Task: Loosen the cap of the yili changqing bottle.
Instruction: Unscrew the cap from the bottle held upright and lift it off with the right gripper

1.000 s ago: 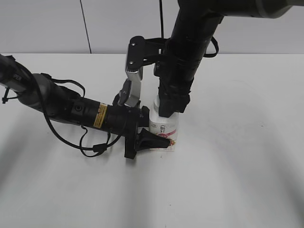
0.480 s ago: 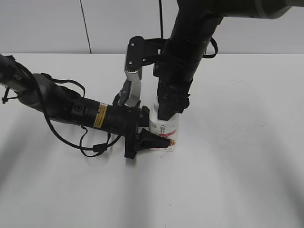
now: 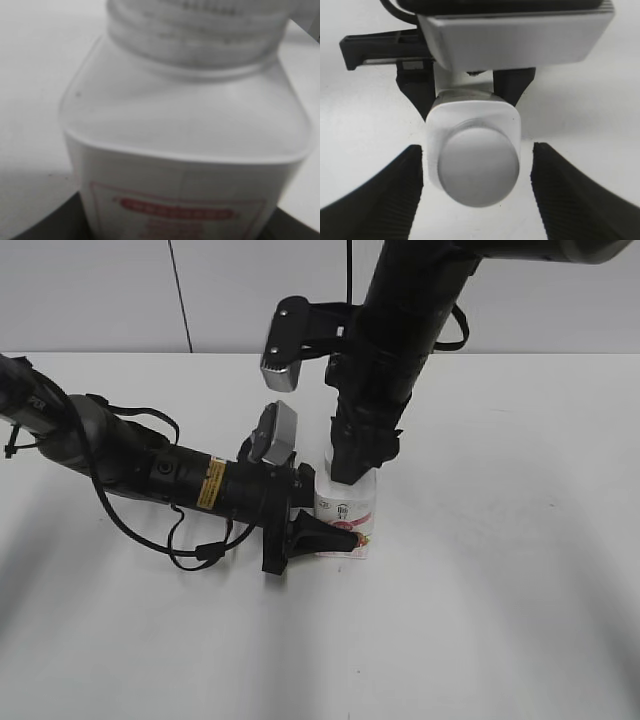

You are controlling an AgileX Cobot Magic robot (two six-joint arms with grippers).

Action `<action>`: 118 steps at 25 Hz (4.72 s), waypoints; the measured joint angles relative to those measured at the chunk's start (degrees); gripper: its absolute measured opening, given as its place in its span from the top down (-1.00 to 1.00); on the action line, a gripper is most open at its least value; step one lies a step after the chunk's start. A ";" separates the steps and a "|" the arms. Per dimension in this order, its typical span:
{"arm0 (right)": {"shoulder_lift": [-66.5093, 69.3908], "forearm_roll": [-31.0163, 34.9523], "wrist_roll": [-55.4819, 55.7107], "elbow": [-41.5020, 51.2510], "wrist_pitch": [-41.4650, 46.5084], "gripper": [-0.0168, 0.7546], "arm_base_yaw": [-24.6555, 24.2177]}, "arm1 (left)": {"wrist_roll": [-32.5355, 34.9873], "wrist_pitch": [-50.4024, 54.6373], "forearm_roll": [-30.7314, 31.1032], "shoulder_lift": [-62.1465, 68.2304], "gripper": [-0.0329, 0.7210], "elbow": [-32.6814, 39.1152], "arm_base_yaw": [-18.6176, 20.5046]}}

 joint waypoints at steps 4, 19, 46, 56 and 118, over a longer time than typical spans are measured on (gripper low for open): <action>-0.82 0.00 1.98 0.00 0.87 -0.43 0.00 | 0.00 0.00 0.00 0.00 -0.11 0.00 0.00; -3.77 -5.35 51.43 0.00 3.07 -0.43 0.00 | 0.00 0.00 0.00 0.00 -0.11 0.00 0.00; -1.60 -1.68 82.25 0.00 -0.48 -0.43 0.00 | -0.74 0.03 -0.88 0.00 -0.11 0.00 -0.06; -1.54 -1.48 82.31 0.00 -0.53 -0.43 0.00 | -0.78 0.07 -0.92 0.00 -0.11 0.00 -0.06; 1.98 -0.54 76.89 0.00 0.76 -0.09 0.00 | -0.80 0.10 -1.01 0.00 -0.11 0.00 -0.06</action>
